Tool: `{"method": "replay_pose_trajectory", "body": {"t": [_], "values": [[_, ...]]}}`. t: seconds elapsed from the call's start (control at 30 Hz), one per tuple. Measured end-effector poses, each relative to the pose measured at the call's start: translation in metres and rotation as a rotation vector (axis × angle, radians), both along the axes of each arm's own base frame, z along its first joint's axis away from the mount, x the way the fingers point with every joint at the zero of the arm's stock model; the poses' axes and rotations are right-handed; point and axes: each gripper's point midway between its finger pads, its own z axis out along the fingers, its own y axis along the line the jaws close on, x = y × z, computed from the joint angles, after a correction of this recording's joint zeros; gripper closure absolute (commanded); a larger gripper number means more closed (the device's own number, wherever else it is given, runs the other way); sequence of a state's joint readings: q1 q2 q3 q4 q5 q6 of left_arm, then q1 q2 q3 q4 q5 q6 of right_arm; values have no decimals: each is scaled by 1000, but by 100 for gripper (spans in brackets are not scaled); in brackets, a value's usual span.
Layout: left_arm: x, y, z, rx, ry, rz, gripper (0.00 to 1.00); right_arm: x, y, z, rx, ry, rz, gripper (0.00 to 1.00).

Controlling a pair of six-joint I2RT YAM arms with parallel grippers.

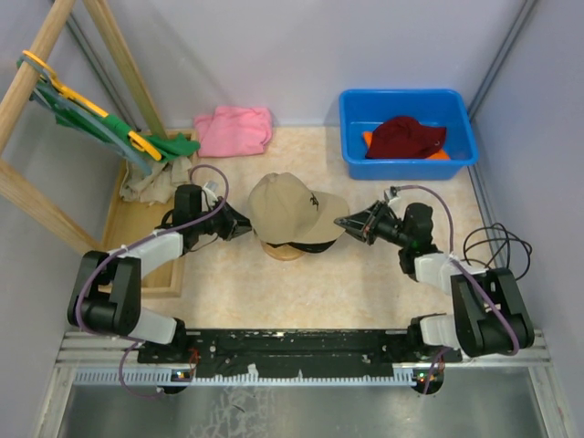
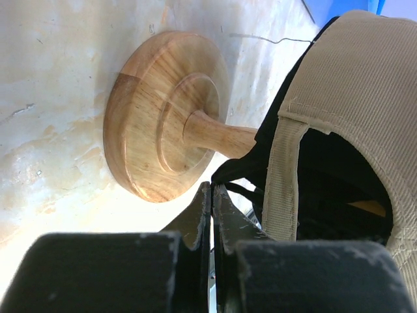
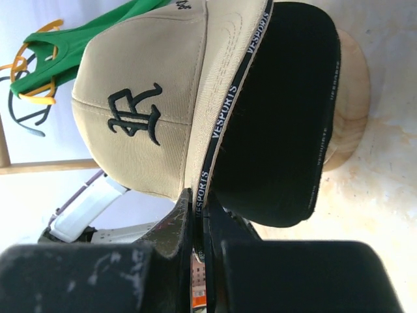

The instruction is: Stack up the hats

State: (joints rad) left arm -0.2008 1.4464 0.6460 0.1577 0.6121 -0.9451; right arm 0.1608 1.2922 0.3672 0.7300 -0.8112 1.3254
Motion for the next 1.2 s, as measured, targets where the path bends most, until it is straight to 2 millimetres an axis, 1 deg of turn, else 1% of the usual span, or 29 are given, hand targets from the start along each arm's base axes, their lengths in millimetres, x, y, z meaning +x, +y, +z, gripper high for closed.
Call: {"method": "replay_pose_trajectory", "body": {"t": [0.37,0.4,0.43,0.53,0.6,0.63,0.67,0.73,0.87,0.93,1.0,1.1,1.2], "values": [[-1,0,-1,-1,3,1,99,0,4,-26,-38,16,22,100],[-1,0,-1,-2,2,2,95,0,4,-26,-38,18,23,100],[-2,1,0,-3,1,4,88,0,4,-26,-38,15,23,100],[-6,4,3,-3,-12,24,76,0,4,-27,-45,9,25,100],[-11,8,6,-3,-22,47,71,0,4,-28,-52,11,27,100],[-12,10,8,-3,-26,58,66,0,4,-29,-55,14,28,100],[-13,13,10,-5,-32,73,63,0,4,-30,-60,15,30,100],[-14,21,15,-7,-45,108,59,0,4,-30,-67,15,33,100],[-13,34,31,-13,-89,176,53,0,4,-32,-77,19,36,100],[-11,37,41,-20,-116,194,50,0,4,-33,-79,27,37,100],[-10,37,45,-30,-128,198,48,-1,4,-34,-80,30,38,100],[-9,34,43,-43,-113,187,47,-1,4,-34,-80,31,38,100],[-8,29,33,-52,-73,166,45,-2,3,-33,-82,30,37,100]]}}
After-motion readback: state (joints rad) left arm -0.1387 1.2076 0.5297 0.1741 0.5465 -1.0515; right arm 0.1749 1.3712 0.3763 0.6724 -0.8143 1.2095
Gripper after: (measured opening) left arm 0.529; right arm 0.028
